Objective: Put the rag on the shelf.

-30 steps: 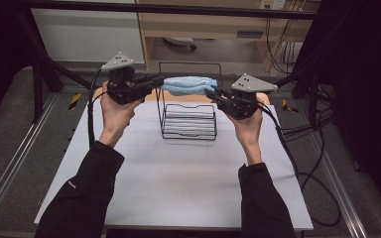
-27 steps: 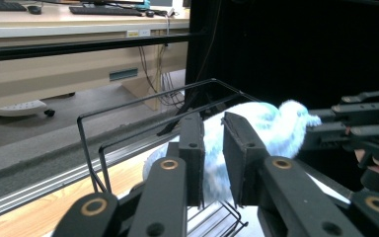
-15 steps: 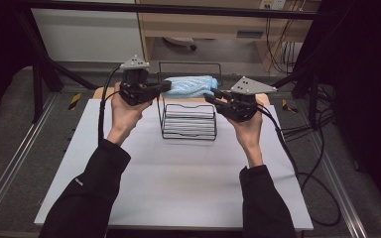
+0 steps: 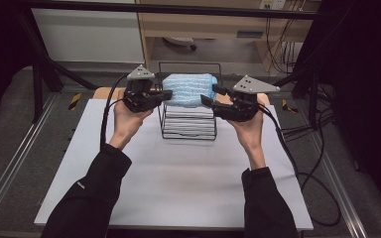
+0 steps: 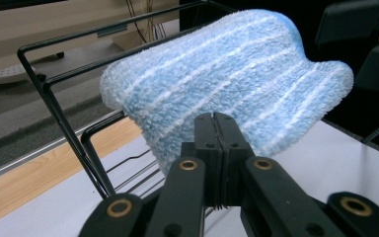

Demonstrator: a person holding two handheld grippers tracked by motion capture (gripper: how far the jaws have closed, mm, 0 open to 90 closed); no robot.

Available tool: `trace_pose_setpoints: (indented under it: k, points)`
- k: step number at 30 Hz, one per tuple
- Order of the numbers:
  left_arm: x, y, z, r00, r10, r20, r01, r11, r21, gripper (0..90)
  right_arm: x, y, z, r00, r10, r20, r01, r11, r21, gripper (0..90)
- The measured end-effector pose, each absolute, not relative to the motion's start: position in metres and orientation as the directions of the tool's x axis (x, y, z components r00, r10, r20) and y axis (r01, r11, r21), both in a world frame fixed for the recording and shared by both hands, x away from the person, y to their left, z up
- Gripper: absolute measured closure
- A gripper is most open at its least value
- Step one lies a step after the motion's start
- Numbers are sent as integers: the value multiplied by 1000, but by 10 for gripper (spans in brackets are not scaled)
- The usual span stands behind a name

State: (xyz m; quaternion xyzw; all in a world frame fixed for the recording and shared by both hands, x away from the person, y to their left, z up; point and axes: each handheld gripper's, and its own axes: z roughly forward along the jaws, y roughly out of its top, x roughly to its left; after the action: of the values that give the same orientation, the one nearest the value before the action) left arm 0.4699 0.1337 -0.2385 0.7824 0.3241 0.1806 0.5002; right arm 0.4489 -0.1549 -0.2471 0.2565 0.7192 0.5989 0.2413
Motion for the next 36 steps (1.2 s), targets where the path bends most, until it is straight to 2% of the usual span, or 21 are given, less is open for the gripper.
trace_pose_setpoints:
  k: [2,4,9,13,22,31,36]
  points:
    - [470,132,-241,723,690,-36,324,-292,900,890,449,-153,-243,-753,657,-33,80,141,987,437]
    - [470,132,-243,723,689,-36,324,-293,899,890,450,-151,-241,-757,653,-27,89,143,986,498]
    - [472,133,-249,722,691,-40,328,-291,899,891,454,-149,-247,-757,653,21,167,162,973,766]
    - [473,133,-255,720,692,-41,330,-290,898,891,459,-149,-260,-753,657,39,216,190,958,856]
    - [478,130,-265,709,705,-34,332,-291,897,892,471,-154,-283,-723,687,67,260,182,948,900]
    - [486,128,-270,691,722,-38,332,-270,904,892,479,-155,-291,-701,710,60,262,179,948,899]
    - [480,131,-269,702,711,-48,327,-262,908,879,473,-156,-289,-713,699,50,239,175,955,866]
